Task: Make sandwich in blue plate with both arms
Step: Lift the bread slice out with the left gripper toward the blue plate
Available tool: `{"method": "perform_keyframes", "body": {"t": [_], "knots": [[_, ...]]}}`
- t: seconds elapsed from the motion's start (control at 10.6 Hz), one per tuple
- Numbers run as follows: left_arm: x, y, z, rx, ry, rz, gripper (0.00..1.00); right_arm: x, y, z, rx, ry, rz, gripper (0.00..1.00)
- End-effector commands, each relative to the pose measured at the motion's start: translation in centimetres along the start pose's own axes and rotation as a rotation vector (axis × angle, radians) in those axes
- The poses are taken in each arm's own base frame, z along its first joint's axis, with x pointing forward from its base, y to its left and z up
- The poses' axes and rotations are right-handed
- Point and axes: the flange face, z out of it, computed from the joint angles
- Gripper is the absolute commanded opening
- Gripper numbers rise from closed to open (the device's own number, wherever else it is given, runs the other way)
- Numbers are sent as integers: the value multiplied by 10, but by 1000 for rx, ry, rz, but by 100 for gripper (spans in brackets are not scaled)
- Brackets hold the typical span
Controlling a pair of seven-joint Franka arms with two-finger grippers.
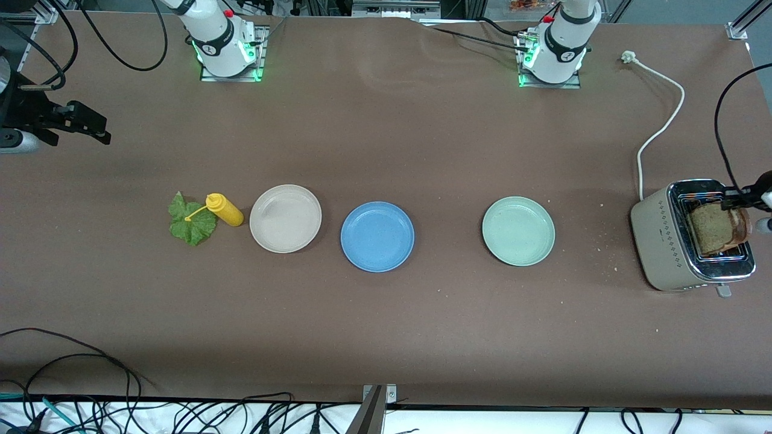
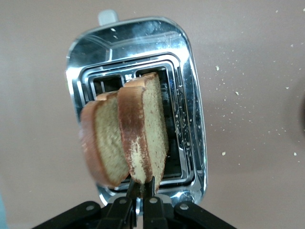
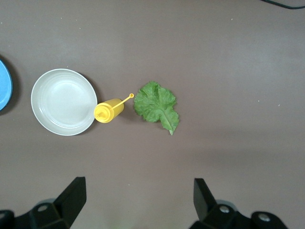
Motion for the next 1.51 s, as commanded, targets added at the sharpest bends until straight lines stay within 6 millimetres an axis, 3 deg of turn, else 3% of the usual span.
{"method": "perform_keyframes", "body": {"t": [0.0, 0.47, 0.76, 1.14, 1.42], "knots": [[-25, 8, -58, -11, 22, 23, 0, 2, 0, -6, 7, 1, -8, 100], [-39, 44, -132, -20, -1, 59, 0, 2, 0, -6, 11, 1, -6, 100], [-30, 73, -146, -16, 16, 110, 0, 2, 0, -6, 10, 2, -6, 100], [-10, 166, -155, -72, 36, 104, 0, 2, 0, -6, 10, 2, -4, 100], [2, 248, -142, -206, 5, 37, 0, 2, 0, -6, 10, 2, -4, 100]]}}
